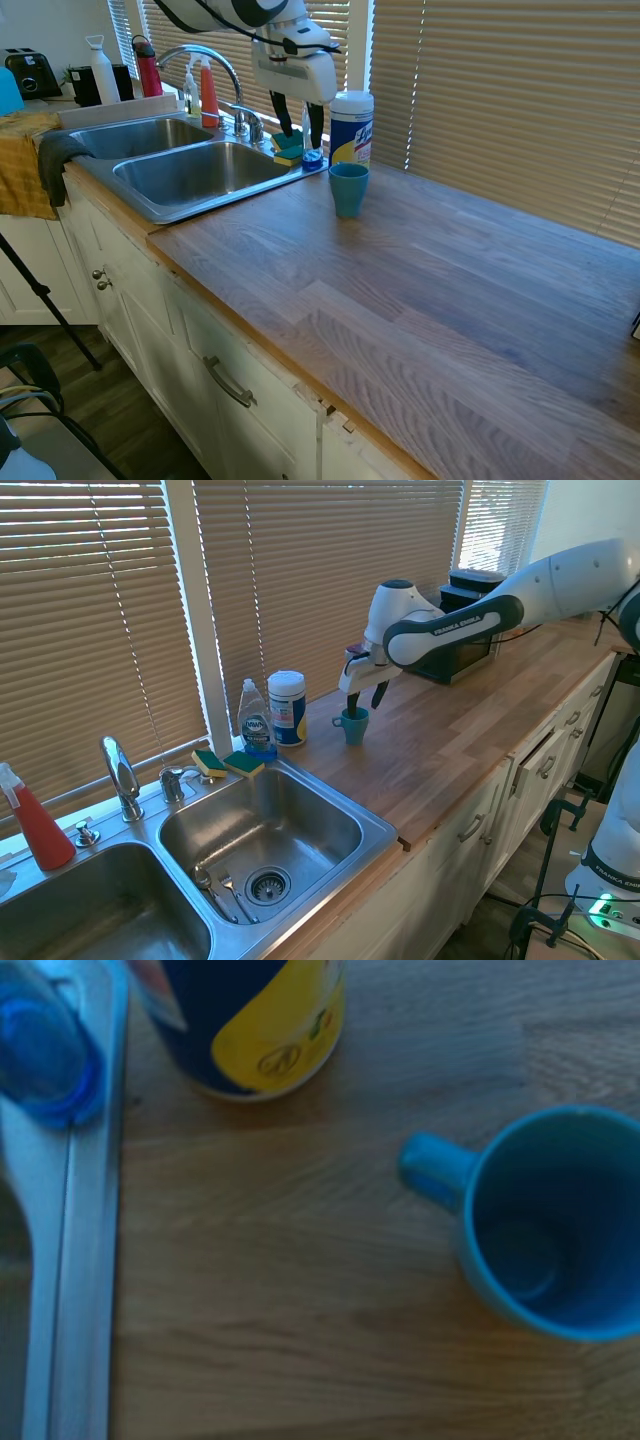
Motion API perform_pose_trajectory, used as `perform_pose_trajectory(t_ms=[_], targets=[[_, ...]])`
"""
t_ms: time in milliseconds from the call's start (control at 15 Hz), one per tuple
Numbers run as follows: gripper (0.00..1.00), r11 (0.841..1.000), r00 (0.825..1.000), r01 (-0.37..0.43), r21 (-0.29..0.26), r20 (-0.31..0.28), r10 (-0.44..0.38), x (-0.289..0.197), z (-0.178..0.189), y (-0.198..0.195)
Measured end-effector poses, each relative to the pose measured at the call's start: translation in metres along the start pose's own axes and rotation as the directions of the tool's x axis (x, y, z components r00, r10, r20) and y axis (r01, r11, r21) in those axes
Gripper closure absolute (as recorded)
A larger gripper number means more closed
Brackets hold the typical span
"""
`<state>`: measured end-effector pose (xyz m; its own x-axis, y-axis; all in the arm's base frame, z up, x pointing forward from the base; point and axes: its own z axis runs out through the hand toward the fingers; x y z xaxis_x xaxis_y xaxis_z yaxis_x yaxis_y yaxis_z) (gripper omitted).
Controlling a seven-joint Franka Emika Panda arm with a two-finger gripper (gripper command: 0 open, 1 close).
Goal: Put the mug in the sink
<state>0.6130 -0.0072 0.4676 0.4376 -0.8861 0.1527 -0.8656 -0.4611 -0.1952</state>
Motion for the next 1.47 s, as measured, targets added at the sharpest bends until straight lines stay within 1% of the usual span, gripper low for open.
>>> perform_pose_trajectory(t_ms=[133, 467, 667, 733, 1067, 1467], targets=[[0.0, 0.999, 1.0, -0.028, -0.021, 0.005, 0.028, 0.014, 0.021, -0.012], [0.0, 0.995, 0.999, -0.043, -0.085, 0.029, 0.046, 0.028, 0.084, -0.025], [0.0, 0.994, 0.998, -0.052, -0.095, 0.039, 0.056, 0.031, 0.102, -0.03], [1.0, 0.994, 0.997, -0.055, -0.094, 0.042, 0.06, 0.031, 0.104, -0.031], [1.0, 0.993, 0.996, -0.057, -0.106, 0.055, 0.063, 0.029, 0.118, -0.032], [1.0, 0.993, 0.996, -0.064, -0.102, 0.054, 0.07, 0.03, 0.129, -0.031]])
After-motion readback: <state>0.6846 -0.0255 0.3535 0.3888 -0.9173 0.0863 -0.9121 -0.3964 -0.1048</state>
